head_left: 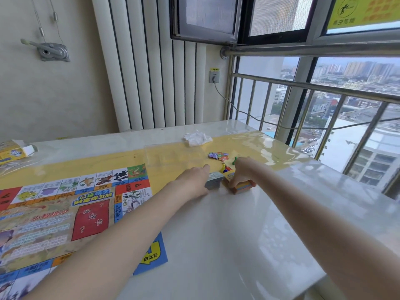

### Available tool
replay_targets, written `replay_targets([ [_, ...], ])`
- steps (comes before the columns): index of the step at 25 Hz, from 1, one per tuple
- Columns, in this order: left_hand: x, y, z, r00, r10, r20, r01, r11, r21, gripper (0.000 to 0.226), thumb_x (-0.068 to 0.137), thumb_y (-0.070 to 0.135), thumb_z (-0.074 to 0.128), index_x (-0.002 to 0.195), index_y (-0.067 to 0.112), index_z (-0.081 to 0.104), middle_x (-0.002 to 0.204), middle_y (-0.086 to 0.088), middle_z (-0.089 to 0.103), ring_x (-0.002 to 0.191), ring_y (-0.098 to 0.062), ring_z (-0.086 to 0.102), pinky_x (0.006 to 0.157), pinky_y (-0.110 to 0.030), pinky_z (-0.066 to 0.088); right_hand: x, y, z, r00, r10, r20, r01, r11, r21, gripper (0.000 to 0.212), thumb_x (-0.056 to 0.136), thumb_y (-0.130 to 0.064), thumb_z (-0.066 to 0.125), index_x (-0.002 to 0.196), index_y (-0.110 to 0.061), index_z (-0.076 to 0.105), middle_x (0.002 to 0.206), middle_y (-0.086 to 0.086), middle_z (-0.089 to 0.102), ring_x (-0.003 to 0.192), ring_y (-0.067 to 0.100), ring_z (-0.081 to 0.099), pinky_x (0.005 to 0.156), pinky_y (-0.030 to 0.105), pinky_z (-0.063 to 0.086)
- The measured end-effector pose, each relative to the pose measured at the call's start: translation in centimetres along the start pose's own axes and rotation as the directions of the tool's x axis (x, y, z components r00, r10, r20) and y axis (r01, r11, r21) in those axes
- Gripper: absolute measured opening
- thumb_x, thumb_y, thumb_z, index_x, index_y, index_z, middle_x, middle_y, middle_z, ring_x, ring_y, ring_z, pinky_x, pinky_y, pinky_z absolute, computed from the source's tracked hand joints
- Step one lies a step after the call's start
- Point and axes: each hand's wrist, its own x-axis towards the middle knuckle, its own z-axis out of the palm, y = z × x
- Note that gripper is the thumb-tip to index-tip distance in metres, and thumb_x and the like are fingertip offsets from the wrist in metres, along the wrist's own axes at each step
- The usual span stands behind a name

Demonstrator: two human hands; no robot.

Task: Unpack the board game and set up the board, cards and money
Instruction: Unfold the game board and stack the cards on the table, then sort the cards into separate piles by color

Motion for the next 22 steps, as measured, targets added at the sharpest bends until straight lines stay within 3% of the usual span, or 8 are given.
replay_targets([
  [2, 0.2, -0.1, -0.1, 1.0, -0.019, -0.001, 0.019, 1.0, -0.017, 0.056, 0.086, 0.02, 0.061, 0.133, 0.008, 0.033, 0.122, -0.016, 0.054, 0.11, -0.032, 0.052, 0.083, -0.037, 0.044, 0.2, -0.1, 0.1, 1.0, 0.012, 0.006, -0.012, 0.999, 0.035, 0.039, 0.079, -0.032, 0.069, 0.095, -0.008, 0.045, 0.067, 0.001, 0.036, 0.051, 0.015, 0.041, 0.04, 0.02, 0.032],
  [5, 0.5, -0.5, -0.1, 0.999, -0.041, -0.016, 0.04, 0.998, -0.052, 0.06, 0.084, 0.023, 0.064, 0.135, 0.009, 0.034, 0.124, -0.016, 0.053, 0.111, -0.033, 0.052, 0.086, -0.037, 0.045, 0.5, -0.1, 0.3, 1.0, 0.007, -0.002, -0.007, 0.994, 0.105, 0.045, 0.077, -0.034, 0.071, 0.104, -0.007, 0.049, 0.074, 0.003, 0.041, 0.066, 0.02, 0.048, 0.047, 0.024, 0.038],
  [8, 0.6, -1.0, 0.0, 0.997, -0.061, -0.039, 0.055, 0.991, -0.126, 0.065, 0.084, 0.024, 0.064, 0.139, 0.011, 0.031, 0.128, -0.016, 0.051, 0.112, -0.032, 0.052, 0.089, -0.036, 0.046, 1.2, -0.2, 0.9, 1.0, 0.013, -0.015, -0.013, 1.0, 0.021, 0.052, 0.075, -0.03, 0.072, 0.116, -0.005, 0.053, 0.115, 0.008, 0.054, 0.099, 0.024, 0.052, 0.068, 0.028, 0.042],
  [11, 0.5, -1.3, 0.3, 0.999, -0.026, -0.027, 0.022, 0.987, -0.156, 0.075, 0.084, 0.026, 0.065, 0.144, 0.012, 0.023, 0.134, -0.015, 0.047, 0.117, -0.031, 0.048, 0.094, -0.036, 0.044, 1.3, -0.6, 1.0, 1.0, 0.023, 0.017, -0.023, 0.999, -0.025, 0.05, 0.077, -0.027, 0.069, 0.118, -0.004, 0.052, 0.124, 0.01, 0.052, 0.101, 0.025, 0.051, 0.071, 0.027, 0.04],
  [13, 0.3, -1.6, 0.3, 0.998, -0.002, -0.063, -0.009, 0.986, -0.164, 0.076, 0.084, 0.03, 0.063, 0.145, 0.012, 0.022, 0.138, -0.011, 0.043, 0.124, -0.029, 0.043, 0.099, -0.035, 0.039, 1.0, -0.6, 0.8, 0.996, 0.025, 0.084, -0.023, 0.999, -0.024, 0.045, 0.082, -0.029, 0.063, 0.118, -0.005, 0.052, 0.114, 0.01, 0.052, 0.106, 0.026, 0.053, 0.071, 0.027, 0.039],
  [16, -0.2, -2.0, 0.2, 0.976, 0.026, -0.216, -0.062, 0.985, -0.163, 0.059, 0.089, 0.027, 0.054, 0.141, 0.013, 0.028, 0.135, -0.008, 0.045, 0.123, -0.028, 0.042, 0.099, -0.031, 0.034, 1.0, 0.2, 0.9, 0.975, 0.049, 0.216, -0.078, 0.989, 0.125, 0.017, 0.086, -0.028, 0.057, 0.083, -0.011, 0.055, 0.079, 0.005, 0.048, 0.077, 0.021, 0.053, 0.067, 0.024, 0.041],
  [19, -0.8, -2.0, 0.0, 0.942, 0.046, -0.331, -0.121, 0.97, -0.211, 0.047, 0.091, 0.02, 0.05, 0.135, 0.012, 0.037, 0.13, -0.005, 0.049, 0.12, -0.024, 0.044, 0.098, -0.029, 0.034, 0.9, 0.3, 1.4, 0.96, 0.073, 0.272, -0.141, 0.961, 0.238, 0.032, 0.087, -0.029, 0.054, 0.059, -0.015, 0.047, 0.053, -0.002, 0.049, 0.053, 0.012, 0.043, 0.056, 0.022, 0.038],
  [22, -1.5, -1.5, -0.3, 0.882, 0.028, -0.471, -0.185, 0.938, -0.292, 0.039, 0.091, 0.013, 0.05, 0.13, 0.008, 0.045, 0.127, -0.006, 0.053, 0.118, -0.02, 0.047, 0.097, -0.026, 0.038, 0.3, 0.7, 1.5, 0.972, 0.089, 0.215, -0.152, 0.944, 0.293, 0.032, 0.083, -0.031, 0.058, 0.058, -0.015, 0.048, 0.057, 0.0, 0.049, 0.051, 0.013, 0.043, 0.048, 0.021, 0.035],
])
